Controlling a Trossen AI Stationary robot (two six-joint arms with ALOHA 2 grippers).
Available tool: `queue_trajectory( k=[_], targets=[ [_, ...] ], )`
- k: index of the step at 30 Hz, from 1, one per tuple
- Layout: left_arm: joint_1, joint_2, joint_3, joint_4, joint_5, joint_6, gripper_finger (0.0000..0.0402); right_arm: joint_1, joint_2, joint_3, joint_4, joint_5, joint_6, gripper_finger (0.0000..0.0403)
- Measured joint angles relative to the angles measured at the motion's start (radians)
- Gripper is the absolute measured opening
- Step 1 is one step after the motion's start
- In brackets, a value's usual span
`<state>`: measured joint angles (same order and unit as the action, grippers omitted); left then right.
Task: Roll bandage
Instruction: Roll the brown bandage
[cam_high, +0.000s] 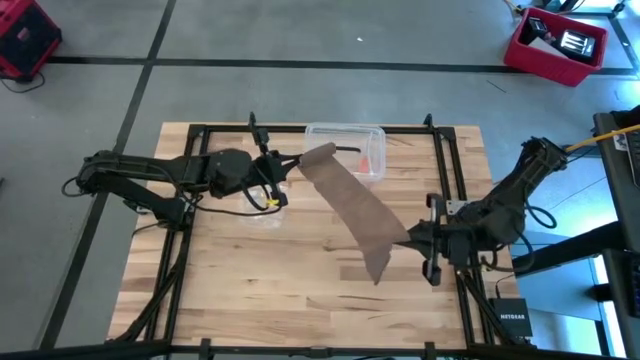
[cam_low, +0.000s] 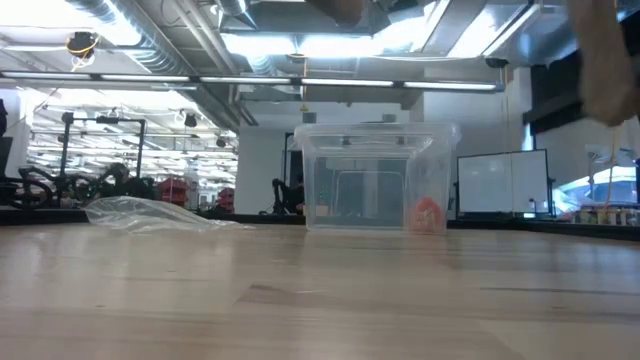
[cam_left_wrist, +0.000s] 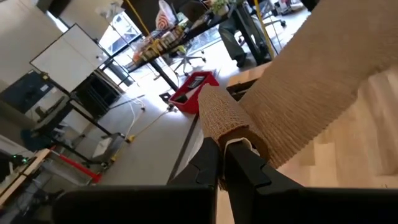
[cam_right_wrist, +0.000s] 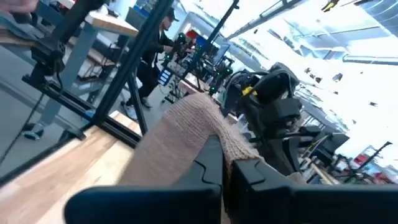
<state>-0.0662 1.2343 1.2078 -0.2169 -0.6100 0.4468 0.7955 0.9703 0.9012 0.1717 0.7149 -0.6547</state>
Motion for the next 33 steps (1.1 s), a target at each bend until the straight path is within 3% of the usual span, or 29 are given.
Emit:
queue_trajectory(
  k=[11,18,33],
  targets=[
    [-0.038,0.0,-0.042,-0.014,0.003,-0.066,0.0005,-0.003,0.008,0.0,0.073,0.052,-0.06,0.0001],
    [-0.057,0.0,-0.044,-0.005,0.036,-0.158,0.0005,-0.003,0.007,0.001,0.195,0.154,-0.196,0.0001],
    [-0.045,-0.004,-0.044,0.094,-0.001,-0.16,0.0005,-0.003,0.008,0.002,0.037,0.165,-0.102,0.0001]
  ],
)
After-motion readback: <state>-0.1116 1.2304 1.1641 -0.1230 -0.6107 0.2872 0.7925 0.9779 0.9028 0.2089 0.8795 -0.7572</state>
